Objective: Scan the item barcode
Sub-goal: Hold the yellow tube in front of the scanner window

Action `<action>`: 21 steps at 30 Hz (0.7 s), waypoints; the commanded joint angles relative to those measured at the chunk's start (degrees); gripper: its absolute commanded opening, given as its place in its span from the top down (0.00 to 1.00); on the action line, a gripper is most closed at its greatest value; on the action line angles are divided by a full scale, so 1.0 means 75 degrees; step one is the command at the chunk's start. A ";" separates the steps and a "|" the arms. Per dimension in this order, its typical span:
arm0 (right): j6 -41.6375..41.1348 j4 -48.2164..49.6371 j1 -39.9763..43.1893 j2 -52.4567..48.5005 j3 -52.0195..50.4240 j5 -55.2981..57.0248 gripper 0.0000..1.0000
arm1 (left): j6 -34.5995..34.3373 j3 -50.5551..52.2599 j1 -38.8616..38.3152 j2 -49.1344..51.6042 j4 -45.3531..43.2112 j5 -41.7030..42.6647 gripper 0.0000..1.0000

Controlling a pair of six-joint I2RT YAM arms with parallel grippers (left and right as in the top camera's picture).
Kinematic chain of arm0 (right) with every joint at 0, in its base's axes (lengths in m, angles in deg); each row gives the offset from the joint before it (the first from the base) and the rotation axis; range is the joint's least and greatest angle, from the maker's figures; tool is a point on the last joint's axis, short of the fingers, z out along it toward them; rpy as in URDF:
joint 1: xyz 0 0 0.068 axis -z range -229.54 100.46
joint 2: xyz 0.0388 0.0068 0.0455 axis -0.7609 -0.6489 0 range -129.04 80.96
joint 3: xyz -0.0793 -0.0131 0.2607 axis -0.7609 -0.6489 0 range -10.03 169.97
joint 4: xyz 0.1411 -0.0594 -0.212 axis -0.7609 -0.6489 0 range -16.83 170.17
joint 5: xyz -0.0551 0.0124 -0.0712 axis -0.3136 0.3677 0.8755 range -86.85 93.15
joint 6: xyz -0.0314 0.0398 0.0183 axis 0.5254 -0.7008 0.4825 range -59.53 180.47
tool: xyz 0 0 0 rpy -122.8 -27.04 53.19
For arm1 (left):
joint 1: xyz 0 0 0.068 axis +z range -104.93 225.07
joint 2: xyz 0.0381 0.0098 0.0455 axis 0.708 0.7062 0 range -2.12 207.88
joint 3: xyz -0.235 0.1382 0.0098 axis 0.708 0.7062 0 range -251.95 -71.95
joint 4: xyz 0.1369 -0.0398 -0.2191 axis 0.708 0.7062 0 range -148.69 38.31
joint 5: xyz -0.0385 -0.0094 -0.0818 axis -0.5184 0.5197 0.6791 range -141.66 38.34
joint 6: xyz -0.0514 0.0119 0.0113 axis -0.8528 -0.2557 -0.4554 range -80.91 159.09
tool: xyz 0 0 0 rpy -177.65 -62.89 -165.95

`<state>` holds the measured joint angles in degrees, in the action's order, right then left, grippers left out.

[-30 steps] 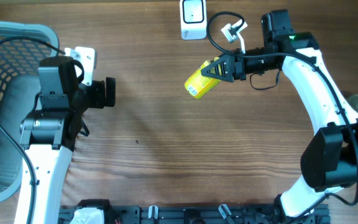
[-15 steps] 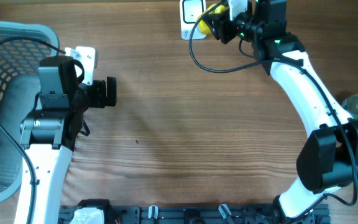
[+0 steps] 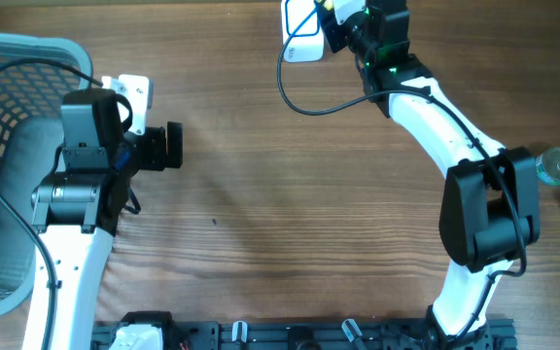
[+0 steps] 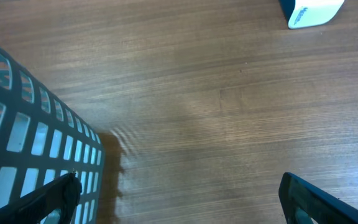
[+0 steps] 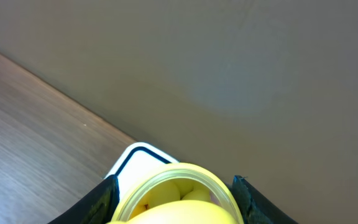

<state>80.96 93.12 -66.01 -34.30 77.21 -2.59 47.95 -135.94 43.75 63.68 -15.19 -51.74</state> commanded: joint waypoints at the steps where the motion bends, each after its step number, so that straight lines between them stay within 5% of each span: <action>1: 0.0892 0.0038 -0.0099 0.0017 0.0140 0.0157 0.71 | -0.0102 0.0032 0.0064 0.0029 0.0038 0.0090 0.00; 6: 0.1480 0.0178 -0.0163 -0.0353 0.0140 0.0163 0.71 | -0.0248 0.0032 0.0064 0.0029 0.0041 0.0090 0.00; 12: 0.4450 0.1072 -0.0624 -0.1285 0.0140 0.1026 0.71 | -0.0245 0.0032 0.0064 0.0029 0.0041 0.0087 0.00; 21: 0.6633 0.1416 -0.0746 -0.1445 0.0140 0.1189 0.70 | -0.0245 0.0032 0.0064 0.0029 0.0041 0.0087 0.00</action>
<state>125.79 102.58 -71.58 -44.42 77.19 5.19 46.90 -135.94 43.75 63.68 -14.95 -51.74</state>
